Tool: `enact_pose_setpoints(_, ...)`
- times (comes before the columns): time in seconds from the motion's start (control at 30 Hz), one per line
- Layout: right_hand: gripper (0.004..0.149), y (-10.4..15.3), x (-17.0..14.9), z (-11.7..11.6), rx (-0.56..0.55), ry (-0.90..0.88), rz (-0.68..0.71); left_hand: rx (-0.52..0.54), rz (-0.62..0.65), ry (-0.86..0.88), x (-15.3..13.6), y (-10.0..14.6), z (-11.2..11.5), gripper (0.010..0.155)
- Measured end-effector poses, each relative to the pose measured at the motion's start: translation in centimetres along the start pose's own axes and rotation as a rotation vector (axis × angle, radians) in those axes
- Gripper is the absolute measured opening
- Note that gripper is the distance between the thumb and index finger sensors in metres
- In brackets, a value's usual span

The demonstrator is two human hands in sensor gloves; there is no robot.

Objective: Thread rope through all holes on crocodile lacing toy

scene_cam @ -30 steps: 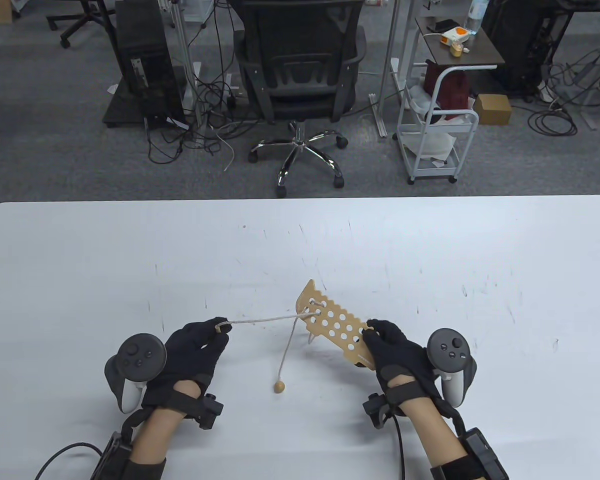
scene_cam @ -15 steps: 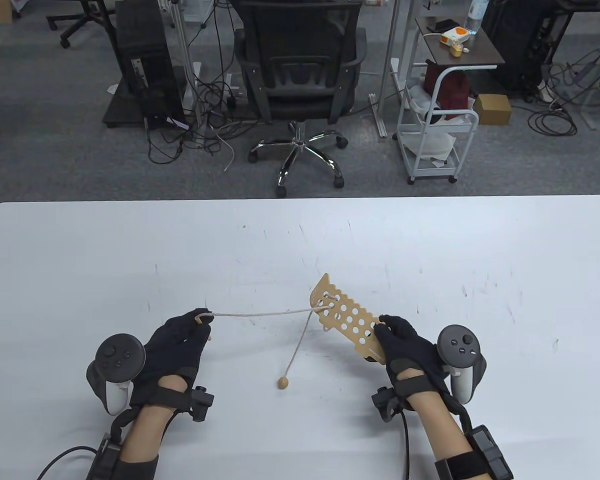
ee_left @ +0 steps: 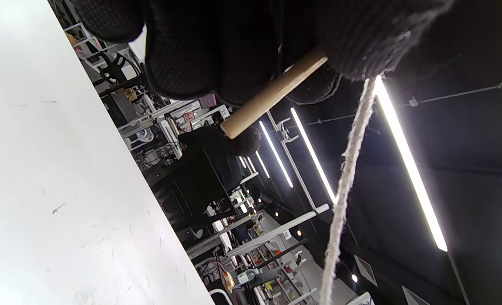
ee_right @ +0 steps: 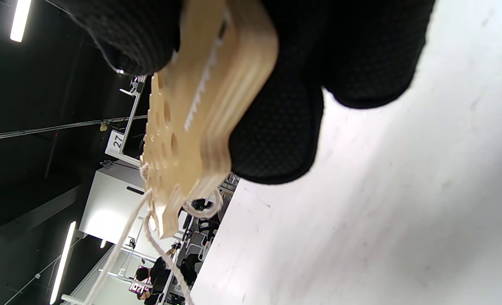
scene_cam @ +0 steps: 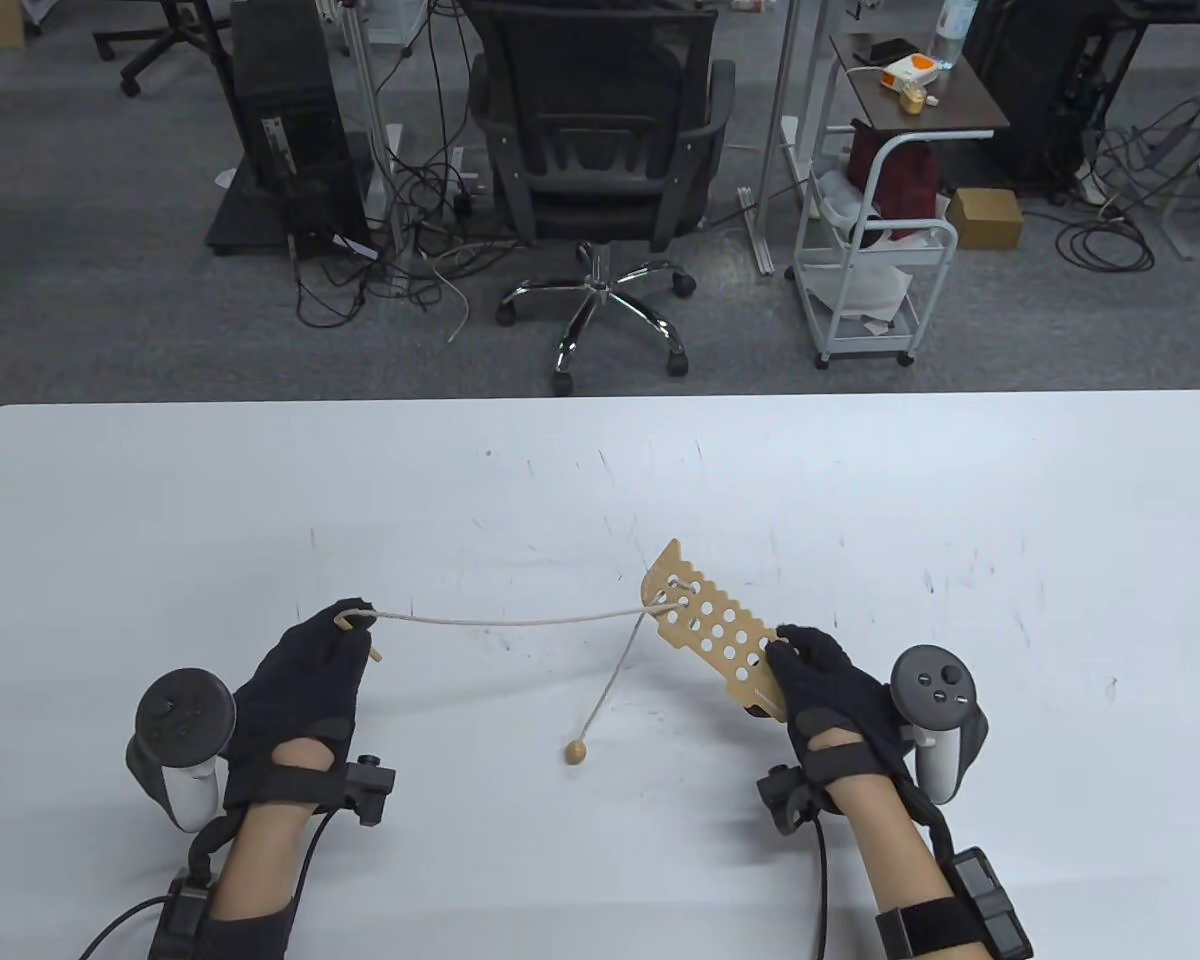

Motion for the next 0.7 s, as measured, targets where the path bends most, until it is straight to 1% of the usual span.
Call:
enact_pose_setpoints(0.23,0.046,0.0,-0.1,0.8,-0.036,0.039,-0.014,0.049,-0.005,0.017,-0.2,-0.3,-1.2,0.047)
enact_pose_setpoints(0.7,0.046,0.0,-1.3,3.0,-0.113,0.018,-0.078,0.13,-0.007,0.067,-0.4,-0.6,-3.1,0.047)
Point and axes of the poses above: the tracker on the back of each hand, its own x axis roughly to the thumb side, its own y axis roughly from the fingertips to the wrist, z = x × y, the point moved 4 cm from there along -y, roughly from the wrist to the fingertips, and after that the axes turned 13 degrees about x, right-handed, at the moved point
